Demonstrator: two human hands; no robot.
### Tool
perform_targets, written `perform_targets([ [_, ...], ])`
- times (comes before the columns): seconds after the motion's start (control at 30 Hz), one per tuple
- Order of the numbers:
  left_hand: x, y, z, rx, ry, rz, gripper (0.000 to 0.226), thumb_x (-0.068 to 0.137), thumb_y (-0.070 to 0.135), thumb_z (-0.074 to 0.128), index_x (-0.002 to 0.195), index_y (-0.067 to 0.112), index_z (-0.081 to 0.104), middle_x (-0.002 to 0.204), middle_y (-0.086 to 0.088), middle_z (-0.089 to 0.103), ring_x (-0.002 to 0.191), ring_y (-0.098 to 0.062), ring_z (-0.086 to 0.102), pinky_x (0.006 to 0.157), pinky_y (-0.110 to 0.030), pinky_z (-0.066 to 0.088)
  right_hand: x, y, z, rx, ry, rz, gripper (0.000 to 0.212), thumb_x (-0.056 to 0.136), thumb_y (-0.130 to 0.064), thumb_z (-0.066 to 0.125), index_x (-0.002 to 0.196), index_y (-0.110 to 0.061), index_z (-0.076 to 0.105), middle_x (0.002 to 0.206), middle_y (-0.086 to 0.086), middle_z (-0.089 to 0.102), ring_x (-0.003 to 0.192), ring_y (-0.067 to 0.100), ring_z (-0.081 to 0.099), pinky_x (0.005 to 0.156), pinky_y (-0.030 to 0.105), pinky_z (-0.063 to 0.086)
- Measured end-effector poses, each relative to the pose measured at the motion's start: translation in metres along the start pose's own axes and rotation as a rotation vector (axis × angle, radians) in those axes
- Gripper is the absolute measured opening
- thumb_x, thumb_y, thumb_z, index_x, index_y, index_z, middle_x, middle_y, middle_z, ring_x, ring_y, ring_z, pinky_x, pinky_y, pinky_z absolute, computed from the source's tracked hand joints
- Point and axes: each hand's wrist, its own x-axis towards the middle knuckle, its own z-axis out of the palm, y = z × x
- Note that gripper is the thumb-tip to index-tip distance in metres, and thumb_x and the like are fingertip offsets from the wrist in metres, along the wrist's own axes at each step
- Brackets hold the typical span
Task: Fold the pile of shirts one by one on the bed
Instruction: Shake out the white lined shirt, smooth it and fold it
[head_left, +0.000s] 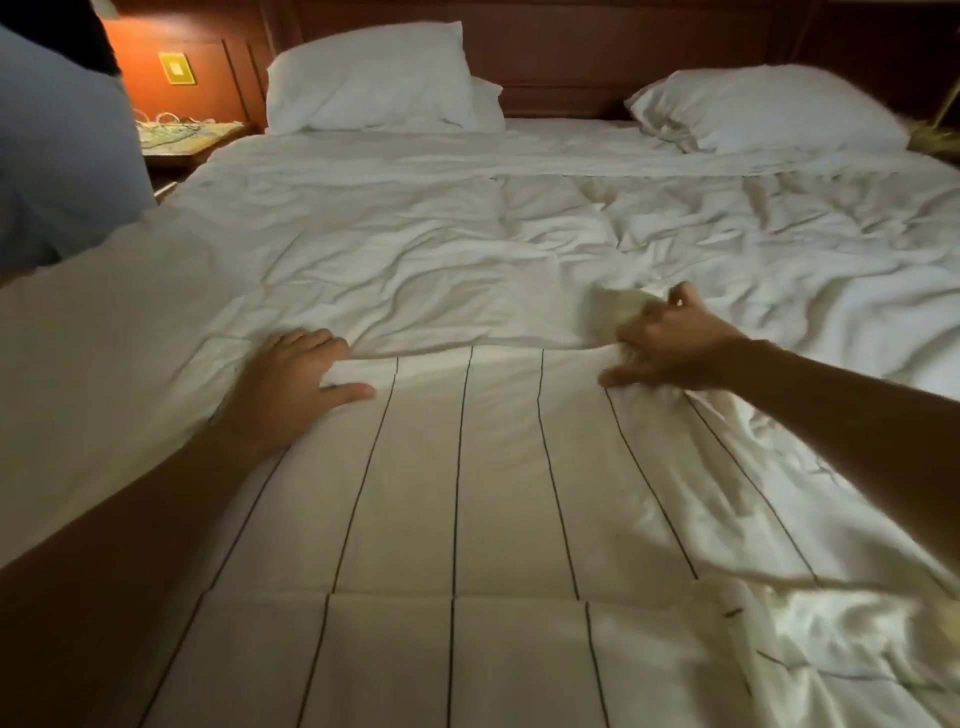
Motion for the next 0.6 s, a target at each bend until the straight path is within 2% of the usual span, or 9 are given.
perform_targets([
  [0.07, -0.005, -0.004, -0.016, -0.005, 0.000, 0.104, 0.047, 0.079, 0.057, 0.060, 0.072, 0.011, 0.058, 0.070, 0.003, 0.047, 0.067, -0.030, 0.057, 0.059, -0.036, 0.042, -0.016, 0.016, -0.012, -0.176, -0.045, -0.047, 0.061, 0.080, -0.086, 0.021, 0.086, -0.033, 0.050, 0.090, -0.010, 0.065, 0.093, 0.011, 0.048, 0.096, 0.038, 0.018],
  [0.1, -0.011, -0.007, -0.026, 0.001, -0.007, 0.136, 0.045, 0.081, 0.055, 0.060, 0.070, 0.011, 0.057, 0.069, 0.005, 0.046, 0.063, -0.028, 0.057, 0.055, -0.034, 0.043, -0.026, 0.022, -0.018, -0.223, -0.035, -0.058, 0.056, 0.083, -0.083, 0.026, 0.087, -0.033, 0.052, 0.086, -0.011, 0.064, 0.091, 0.010, 0.050, 0.098, 0.037, 0.017],
  [0.2, -0.034, -0.011, -0.062, 0.053, -0.052, 0.169, 0.047, 0.084, 0.057, 0.052, 0.080, 0.013, 0.068, 0.072, 0.004, 0.058, 0.064, -0.022, 0.062, 0.054, -0.034, 0.053, -0.068, 0.029, -0.035, -0.234, 0.025, -0.044, 0.035, 0.091, -0.066, 0.046, 0.098, -0.034, 0.056, 0.081, -0.010, 0.065, 0.085, 0.007, 0.060, 0.104, 0.034, 0.017],
  [0.27, -0.051, -0.007, -0.088, 0.065, -0.105, 0.165, 0.043, 0.083, 0.056, 0.059, 0.088, 0.016, 0.072, 0.077, 0.006, 0.063, 0.067, -0.019, 0.064, 0.055, -0.033, 0.055, -0.103, 0.025, -0.045, -0.152, 0.024, -0.060, 0.029, 0.091, -0.061, 0.051, 0.099, -0.034, 0.054, 0.080, -0.010, 0.067, 0.082, 0.007, 0.063, 0.103, 0.031, 0.020],
  [0.3, -0.061, -0.002, -0.101, 0.073, -0.131, 0.164, 0.035, 0.082, 0.052, 0.069, 0.090, 0.018, 0.073, 0.080, 0.007, 0.065, 0.067, -0.019, 0.065, 0.055, -0.031, 0.055, -0.123, 0.020, -0.050, -0.092, 0.025, -0.083, 0.027, 0.090, -0.060, 0.054, 0.099, -0.034, 0.053, 0.082, -0.010, 0.067, 0.083, 0.008, 0.064, 0.099, 0.029, 0.024],
  [0.37, -0.080, 0.009, -0.123, 0.085, -0.188, 0.149, 0.029, 0.074, 0.035, 0.087, 0.094, 0.020, 0.074, 0.085, 0.007, 0.067, 0.069, -0.018, 0.068, 0.055, -0.028, 0.055, -0.162, 0.008, -0.059, 0.042, 0.078, -0.120, 0.026, 0.084, -0.052, 0.067, 0.095, -0.033, 0.053, 0.078, -0.010, 0.067, 0.076, 0.011, 0.066, 0.079, 0.023, 0.033],
  [0.43, -0.099, 0.022, -0.143, 0.092, -0.297, 0.091, 0.027, 0.076, 0.027, 0.086, 0.099, 0.024, 0.072, 0.091, 0.011, 0.064, 0.074, -0.015, 0.066, 0.059, -0.028, 0.053, -0.199, -0.006, -0.067, 0.198, 0.155, -0.125, 0.029, 0.076, -0.042, 0.076, 0.094, -0.035, 0.054, 0.077, -0.012, 0.066, 0.068, 0.010, 0.065, 0.062, 0.020, 0.033],
  [0.5, -0.116, 0.031, -0.160, 0.111, -0.380, 0.053, 0.022, 0.081, 0.022, 0.079, 0.090, 0.031, 0.062, 0.090, 0.016, 0.053, 0.072, -0.008, 0.056, 0.063, -0.030, 0.051, -0.230, -0.020, -0.071, 0.304, 0.126, -0.079, 0.028, 0.081, -0.041, 0.072, 0.103, -0.038, 0.054, 0.092, -0.014, 0.069, 0.078, 0.006, 0.064, 0.066, 0.019, 0.036],
  [0.6, -0.136, 0.045, -0.176, 0.174, -0.457, -0.028, 0.031, 0.086, 0.017, 0.070, 0.081, 0.032, 0.043, 0.087, 0.013, 0.042, 0.070, -0.006, 0.046, 0.066, -0.030, 0.048, -0.261, -0.035, -0.066, 0.340, 0.073, -0.007, 0.026, 0.088, -0.041, 0.063, 0.111, -0.041, 0.051, 0.109, -0.017, 0.064, 0.098, 0.006, 0.058, 0.082, 0.023, 0.038],
])
